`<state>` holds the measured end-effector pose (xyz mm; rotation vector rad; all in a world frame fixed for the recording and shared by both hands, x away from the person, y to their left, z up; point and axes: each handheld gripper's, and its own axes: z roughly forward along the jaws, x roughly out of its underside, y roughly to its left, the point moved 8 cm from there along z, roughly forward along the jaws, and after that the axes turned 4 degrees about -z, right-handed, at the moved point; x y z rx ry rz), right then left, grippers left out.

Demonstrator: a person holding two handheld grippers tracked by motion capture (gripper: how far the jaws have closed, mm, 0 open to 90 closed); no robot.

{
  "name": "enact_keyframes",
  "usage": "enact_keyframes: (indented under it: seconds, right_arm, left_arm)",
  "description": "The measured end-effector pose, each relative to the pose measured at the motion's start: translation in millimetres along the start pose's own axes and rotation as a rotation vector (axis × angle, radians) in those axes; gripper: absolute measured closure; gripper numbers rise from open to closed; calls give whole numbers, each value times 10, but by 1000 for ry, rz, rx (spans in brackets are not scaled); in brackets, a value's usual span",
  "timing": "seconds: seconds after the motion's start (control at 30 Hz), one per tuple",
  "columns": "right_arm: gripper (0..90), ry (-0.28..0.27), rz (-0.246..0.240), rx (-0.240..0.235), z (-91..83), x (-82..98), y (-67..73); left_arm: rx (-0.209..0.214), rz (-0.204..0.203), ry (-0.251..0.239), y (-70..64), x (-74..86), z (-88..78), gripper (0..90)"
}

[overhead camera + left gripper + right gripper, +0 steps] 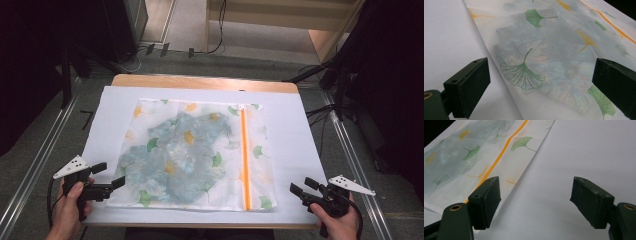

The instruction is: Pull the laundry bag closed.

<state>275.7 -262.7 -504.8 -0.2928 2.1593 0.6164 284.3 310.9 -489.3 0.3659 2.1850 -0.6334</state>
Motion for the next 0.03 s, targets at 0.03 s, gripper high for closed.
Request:
enact_keyframes:
  seconds: [0.03]
  right_arm:
    - [241, 2, -10, 1, 8, -1, -5]
  left_arm:
    - [6, 4, -2, -11, -4, 5, 16]
